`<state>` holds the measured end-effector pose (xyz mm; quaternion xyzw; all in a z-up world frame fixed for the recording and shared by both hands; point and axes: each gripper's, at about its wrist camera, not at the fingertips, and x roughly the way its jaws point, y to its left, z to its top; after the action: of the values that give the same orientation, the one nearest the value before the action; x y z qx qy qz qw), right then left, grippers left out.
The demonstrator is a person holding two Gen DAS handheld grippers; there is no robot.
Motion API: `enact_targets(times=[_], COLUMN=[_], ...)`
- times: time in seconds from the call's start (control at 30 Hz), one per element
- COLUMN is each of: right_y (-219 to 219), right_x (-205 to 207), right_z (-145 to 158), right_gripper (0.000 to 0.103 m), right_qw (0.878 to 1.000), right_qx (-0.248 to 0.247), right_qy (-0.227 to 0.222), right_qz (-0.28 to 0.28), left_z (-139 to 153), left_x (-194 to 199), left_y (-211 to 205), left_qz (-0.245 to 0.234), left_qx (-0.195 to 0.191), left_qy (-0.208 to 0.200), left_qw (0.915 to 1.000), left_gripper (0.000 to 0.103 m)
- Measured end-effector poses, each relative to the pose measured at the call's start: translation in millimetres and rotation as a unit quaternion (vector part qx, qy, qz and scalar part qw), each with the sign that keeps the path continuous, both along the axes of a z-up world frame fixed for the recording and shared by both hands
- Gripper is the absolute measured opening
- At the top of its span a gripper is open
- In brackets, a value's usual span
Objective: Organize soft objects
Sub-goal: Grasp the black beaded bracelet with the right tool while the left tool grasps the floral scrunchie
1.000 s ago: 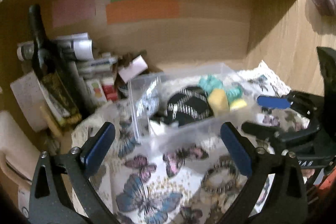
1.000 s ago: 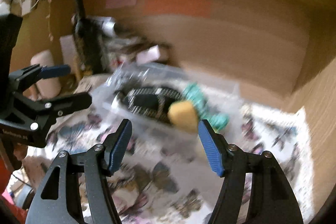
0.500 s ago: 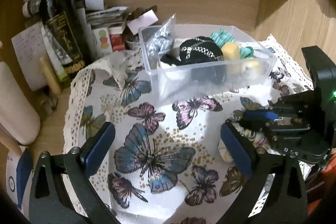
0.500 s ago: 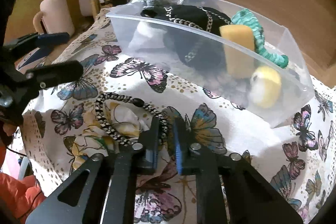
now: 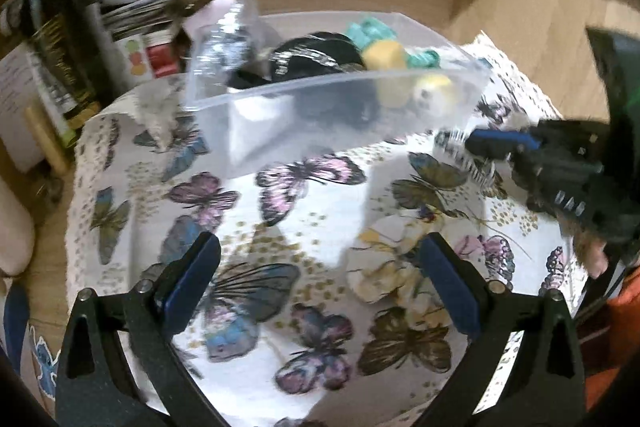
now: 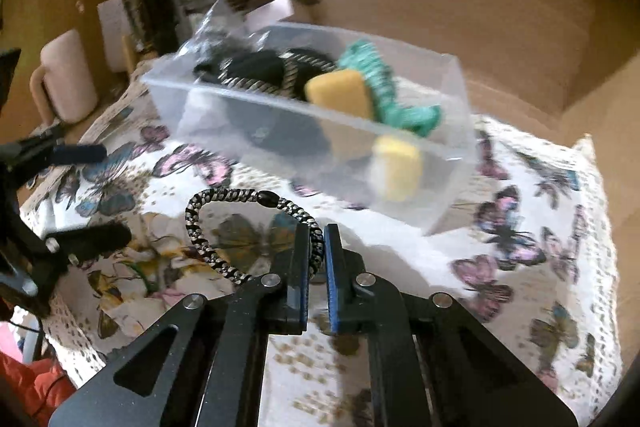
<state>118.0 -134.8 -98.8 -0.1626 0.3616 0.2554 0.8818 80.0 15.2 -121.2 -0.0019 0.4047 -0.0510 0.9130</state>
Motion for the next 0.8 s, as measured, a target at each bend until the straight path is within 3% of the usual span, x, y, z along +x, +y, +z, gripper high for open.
enact_targets(times=[0.07,0.2,0.23,0.27,0.3,0.37,0.5,0.8], right_y=[-9.1,-23.5,-24.2,-24.9,-25.4,-23.9,-24.2,-26.4], right_x=[0.1,-3.0,-3.5,-3.6,-4.7,-6.0,-9.3,-4.3], right_z=[6.2,19.3,21.4,23.8,25.6,27.7,35.0,59.1], right_gripper=[0.006,0.006,0.006,0.006,0.006,0.006,0.006,0.006], right_qw=[1.000,0.999,0.999,0.999,0.998,0.998,0.997,0.992], right_qx=[0.009,0.028,0.031,0.035,0.039,0.042,0.053,0.081], right_qy=[-0.008,-0.026,-0.029,-0.031,-0.034,-0.042,-0.053,-0.087], right_qz=[-0.009,-0.024,-0.025,-0.026,-0.025,-0.025,-0.021,-0.031], left_z=[-3.1,-17.3,-18.1,-16.4,-15.1,-13.9,-2.4,60.0], left_x=[2.9,10.4,9.9,8.8,7.9,6.9,2.4,-0.3], left_y=[-7.5,-18.3,-19.8,-20.9,-21.8,-20.7,-12.9,16.9], left_qz=[-0.012,-0.057,-0.057,-0.060,-0.072,-0.075,-0.061,-0.012], left_qx=[0.003,-0.003,0.006,0.006,-0.002,-0.005,-0.010,-0.016], left_qy=[0.006,0.039,0.033,0.030,0.032,0.033,0.011,-0.092], left_qw=[0.9999,0.9976,0.9978,0.9977,0.9969,0.9967,0.9980,0.9956], left_gripper=[0.095,0.056,0.055,0.045,0.027,0.016,0.012,0.012])
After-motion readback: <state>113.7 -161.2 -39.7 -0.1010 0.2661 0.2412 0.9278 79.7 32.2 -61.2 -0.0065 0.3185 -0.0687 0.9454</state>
